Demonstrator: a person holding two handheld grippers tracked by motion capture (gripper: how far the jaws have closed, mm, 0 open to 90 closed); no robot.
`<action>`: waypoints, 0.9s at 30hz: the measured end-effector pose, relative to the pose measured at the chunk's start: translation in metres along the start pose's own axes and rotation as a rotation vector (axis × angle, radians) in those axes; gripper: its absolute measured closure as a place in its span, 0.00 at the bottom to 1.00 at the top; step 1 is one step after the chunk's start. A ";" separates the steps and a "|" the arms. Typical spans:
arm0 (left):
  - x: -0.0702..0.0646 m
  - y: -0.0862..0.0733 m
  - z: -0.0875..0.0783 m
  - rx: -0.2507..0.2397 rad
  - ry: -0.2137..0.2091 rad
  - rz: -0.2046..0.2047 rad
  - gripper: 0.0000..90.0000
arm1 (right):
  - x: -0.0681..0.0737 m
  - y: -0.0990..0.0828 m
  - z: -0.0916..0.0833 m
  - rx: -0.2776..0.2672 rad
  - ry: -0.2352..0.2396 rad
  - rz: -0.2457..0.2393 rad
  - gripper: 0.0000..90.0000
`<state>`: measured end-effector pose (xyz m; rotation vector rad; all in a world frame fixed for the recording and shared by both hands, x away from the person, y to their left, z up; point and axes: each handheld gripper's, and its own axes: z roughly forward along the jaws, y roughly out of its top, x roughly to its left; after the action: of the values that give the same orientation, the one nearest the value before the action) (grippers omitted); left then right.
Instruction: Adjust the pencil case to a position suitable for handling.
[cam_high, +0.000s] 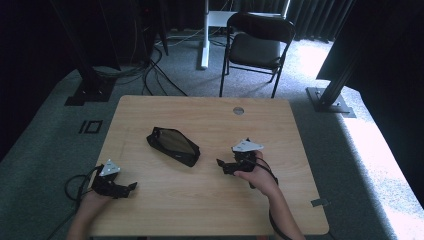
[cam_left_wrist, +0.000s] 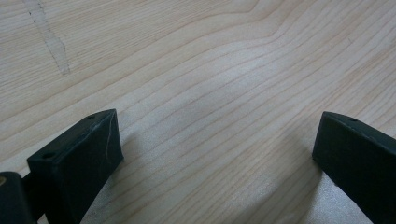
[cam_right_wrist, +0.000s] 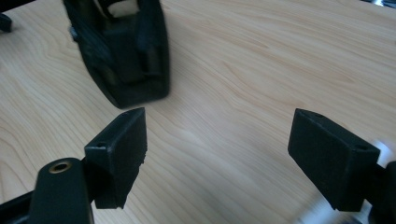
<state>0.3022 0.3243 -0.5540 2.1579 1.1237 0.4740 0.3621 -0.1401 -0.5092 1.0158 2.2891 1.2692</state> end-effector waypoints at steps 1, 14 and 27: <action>0.000 0.000 0.000 0.000 0.000 0.000 0.02 | 0.003 0.002 0.003 0.001 0.005 -0.007 0.24; 0.000 0.000 0.000 0.000 0.000 0.000 0.02 | 0.030 0.020 0.034 -0.001 0.085 -0.095 0.45; 0.000 0.000 0.000 0.000 0.000 0.000 0.02 | 0.043 0.027 0.059 0.022 0.142 -0.114 0.62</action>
<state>0.3022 0.3243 -0.5540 2.1575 1.1238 0.4742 0.3785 -0.0649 -0.5166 0.8123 2.4342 1.3101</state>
